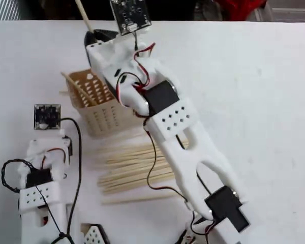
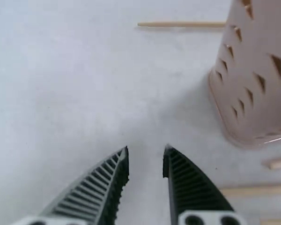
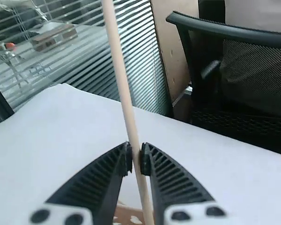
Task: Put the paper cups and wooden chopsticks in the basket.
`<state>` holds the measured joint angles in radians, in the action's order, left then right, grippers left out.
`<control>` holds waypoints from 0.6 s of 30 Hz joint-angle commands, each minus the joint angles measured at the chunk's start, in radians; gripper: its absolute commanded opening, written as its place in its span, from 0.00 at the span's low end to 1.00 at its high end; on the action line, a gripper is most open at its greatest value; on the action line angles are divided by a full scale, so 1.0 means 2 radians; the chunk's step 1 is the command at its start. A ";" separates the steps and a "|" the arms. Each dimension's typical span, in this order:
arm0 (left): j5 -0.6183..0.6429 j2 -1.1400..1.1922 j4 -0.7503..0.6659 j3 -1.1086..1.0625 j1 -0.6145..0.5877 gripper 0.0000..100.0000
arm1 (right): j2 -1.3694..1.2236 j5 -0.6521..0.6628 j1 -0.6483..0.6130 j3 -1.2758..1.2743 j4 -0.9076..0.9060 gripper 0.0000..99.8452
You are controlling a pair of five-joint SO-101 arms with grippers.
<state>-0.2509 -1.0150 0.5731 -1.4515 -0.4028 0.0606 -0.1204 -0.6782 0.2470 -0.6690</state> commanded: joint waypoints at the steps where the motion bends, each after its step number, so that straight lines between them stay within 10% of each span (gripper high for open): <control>1: -0.006 0.003 -0.015 0.002 0.006 0.14 | 0.028 -0.001 -0.008 0.054 0.011 0.02; 18: -0.006 0.003 -0.015 0.002 0.006 0.14 | 0.002 -0.001 -0.017 -0.003 0.009 0.02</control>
<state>-0.2509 -1.0150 0.5731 -1.4515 -0.4028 0.0591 -0.1220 -0.6997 0.2746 -0.7027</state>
